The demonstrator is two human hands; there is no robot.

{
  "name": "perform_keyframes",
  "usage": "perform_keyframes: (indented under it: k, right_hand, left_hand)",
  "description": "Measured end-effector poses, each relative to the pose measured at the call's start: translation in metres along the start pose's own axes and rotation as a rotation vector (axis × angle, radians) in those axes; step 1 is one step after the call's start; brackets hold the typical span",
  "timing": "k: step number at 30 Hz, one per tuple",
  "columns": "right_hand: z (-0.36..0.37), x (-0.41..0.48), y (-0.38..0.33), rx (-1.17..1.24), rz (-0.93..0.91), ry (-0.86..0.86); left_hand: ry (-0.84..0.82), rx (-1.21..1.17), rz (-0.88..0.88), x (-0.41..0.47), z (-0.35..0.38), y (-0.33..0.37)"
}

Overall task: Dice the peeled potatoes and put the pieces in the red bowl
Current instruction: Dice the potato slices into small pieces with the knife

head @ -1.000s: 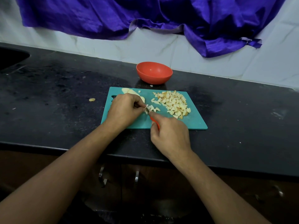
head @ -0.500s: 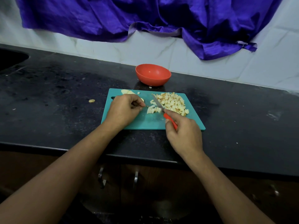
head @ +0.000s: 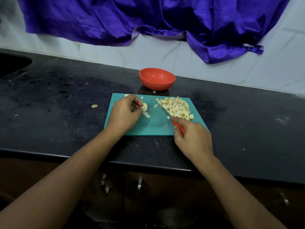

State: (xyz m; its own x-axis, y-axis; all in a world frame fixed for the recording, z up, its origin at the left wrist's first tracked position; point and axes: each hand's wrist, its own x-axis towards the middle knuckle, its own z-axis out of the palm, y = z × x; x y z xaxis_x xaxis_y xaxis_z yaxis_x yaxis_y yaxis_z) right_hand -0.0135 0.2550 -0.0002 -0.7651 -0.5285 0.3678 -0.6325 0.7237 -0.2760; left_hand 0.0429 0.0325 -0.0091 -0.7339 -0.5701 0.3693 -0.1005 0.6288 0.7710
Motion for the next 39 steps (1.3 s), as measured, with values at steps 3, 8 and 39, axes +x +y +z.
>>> perform_keyframes:
  k: [3,8,39]
  right_hand:
    - [0.003,0.000,0.000,0.096,-0.022,0.060]
    - [0.005,-0.005,0.000,0.112,-0.258,0.005]
    - [0.006,0.002,0.007,0.118,0.033,0.025]
  left_hand:
    - [0.010,-0.018,-0.009,0.000,0.000,-0.001]
    - [0.096,-0.091,-0.046,0.002,0.000,-0.006]
    - [-0.166,0.133,-0.010,0.029,-0.007,-0.001]
